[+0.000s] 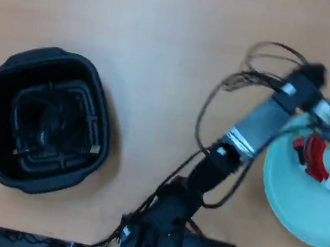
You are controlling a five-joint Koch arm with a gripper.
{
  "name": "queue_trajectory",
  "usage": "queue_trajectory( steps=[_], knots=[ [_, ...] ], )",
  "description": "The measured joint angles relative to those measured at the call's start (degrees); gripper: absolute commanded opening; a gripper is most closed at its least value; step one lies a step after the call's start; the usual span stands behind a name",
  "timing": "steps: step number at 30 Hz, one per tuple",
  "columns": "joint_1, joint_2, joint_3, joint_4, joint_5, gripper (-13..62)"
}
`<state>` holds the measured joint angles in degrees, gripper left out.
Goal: Put a black charging cable in a black bowl and put a red charging cable in a green bowl
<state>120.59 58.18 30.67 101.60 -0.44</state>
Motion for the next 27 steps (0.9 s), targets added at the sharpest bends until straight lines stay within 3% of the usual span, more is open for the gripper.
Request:
queue_trajectory(
  steps=[6,13,20,27],
  knots=[
    [-14.85,3.87,0.53,0.09,1.32,52.3],
    [-24.61,17.14,8.79,0.62,4.75,52.3],
    [-27.69,29.09,34.72,-1.58,6.59,52.2],
    [-31.46,47.55,64.51,-21.01,7.12,52.6]
  ],
)
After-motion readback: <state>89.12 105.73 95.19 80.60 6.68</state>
